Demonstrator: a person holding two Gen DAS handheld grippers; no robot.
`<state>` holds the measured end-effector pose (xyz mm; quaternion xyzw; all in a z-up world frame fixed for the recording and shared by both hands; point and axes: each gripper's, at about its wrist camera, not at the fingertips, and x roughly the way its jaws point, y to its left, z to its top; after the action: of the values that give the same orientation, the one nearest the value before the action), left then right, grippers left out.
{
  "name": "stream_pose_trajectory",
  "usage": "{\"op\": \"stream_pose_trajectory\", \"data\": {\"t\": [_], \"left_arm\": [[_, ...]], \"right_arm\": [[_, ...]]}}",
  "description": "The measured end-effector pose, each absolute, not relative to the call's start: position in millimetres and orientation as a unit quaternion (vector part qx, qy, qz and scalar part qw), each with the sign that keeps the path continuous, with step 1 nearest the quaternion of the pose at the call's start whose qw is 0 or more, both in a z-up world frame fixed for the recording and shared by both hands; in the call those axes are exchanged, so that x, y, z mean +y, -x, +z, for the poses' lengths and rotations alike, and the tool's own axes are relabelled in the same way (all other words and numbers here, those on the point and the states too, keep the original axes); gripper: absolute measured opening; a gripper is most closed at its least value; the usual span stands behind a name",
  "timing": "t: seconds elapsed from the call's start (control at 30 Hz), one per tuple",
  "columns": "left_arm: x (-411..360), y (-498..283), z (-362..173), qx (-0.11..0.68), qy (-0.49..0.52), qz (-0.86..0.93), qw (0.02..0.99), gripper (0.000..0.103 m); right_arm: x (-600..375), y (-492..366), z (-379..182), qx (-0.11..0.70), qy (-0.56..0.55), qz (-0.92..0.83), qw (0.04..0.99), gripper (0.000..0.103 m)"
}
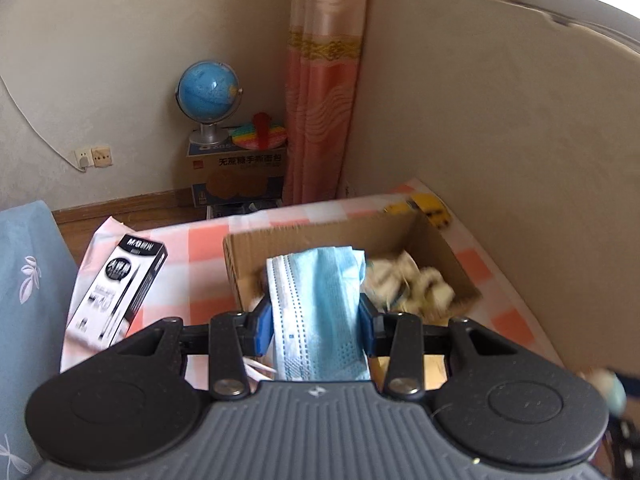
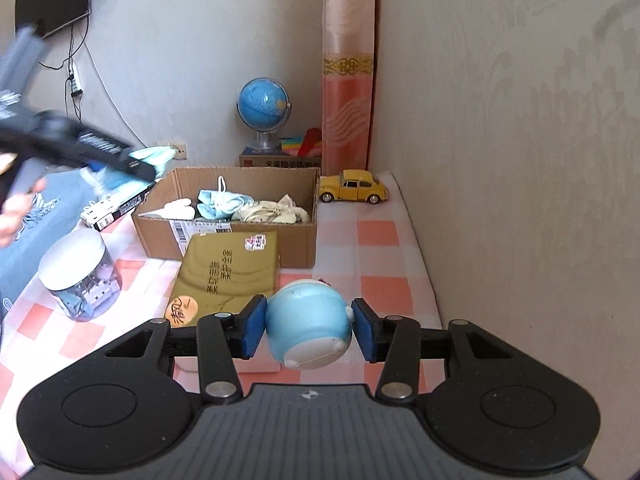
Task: Organize soft objects
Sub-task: 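Carry the mask into the box and release with the left gripper while the right gripper lifts the plush, then carry the plush toy into the box and open the right gripper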
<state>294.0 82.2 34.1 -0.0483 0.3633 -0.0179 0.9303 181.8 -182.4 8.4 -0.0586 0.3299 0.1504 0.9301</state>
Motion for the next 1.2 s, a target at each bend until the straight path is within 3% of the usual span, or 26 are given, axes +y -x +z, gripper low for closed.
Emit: {"op": "stream_pose_trajectory", "data": {"t": [0.17, 0.2, 0.27, 0.43, 0.77, 0.93, 1.2], "left_arm": [[89, -336, 21, 0.363, 0.072, 0.012, 0.929, 0.045], [90, -341, 18, 0.362, 0.075, 0.021, 0.929, 0.051], [92, -350, 12, 0.361, 0.087, 0.039, 0.928, 0.08], [92, -340, 17, 0.356, 0.083, 0.029, 0.93, 0.083], [72, -236, 48, 0.309, 0.02, 0.01, 0.951, 0.101], [49, -183, 41, 0.306, -0.041, 0.007, 0.951, 0.101], [35, -137, 25, 0.321, -0.016, 0.0, 0.947, 0.101]], "right_arm": [[-182, -185, 12, 0.325, 0.059, 0.148, 0.932, 0.051], [-182, -186, 13, 0.324, 0.06, 0.147, 0.933, 0.051], [-182, -187, 13, 0.323, 0.06, 0.145, 0.933, 0.051], [-183, -189, 12, 0.325, 0.059, 0.141, 0.933, 0.051], [-173, -202, 20, 0.321, 0.057, 0.157, 0.932, 0.051], [-164, -220, 31, 0.314, 0.052, 0.174, 0.932, 0.051], [-137, -282, 45, 0.323, 0.04, 0.198, 0.925, 0.051]]}}
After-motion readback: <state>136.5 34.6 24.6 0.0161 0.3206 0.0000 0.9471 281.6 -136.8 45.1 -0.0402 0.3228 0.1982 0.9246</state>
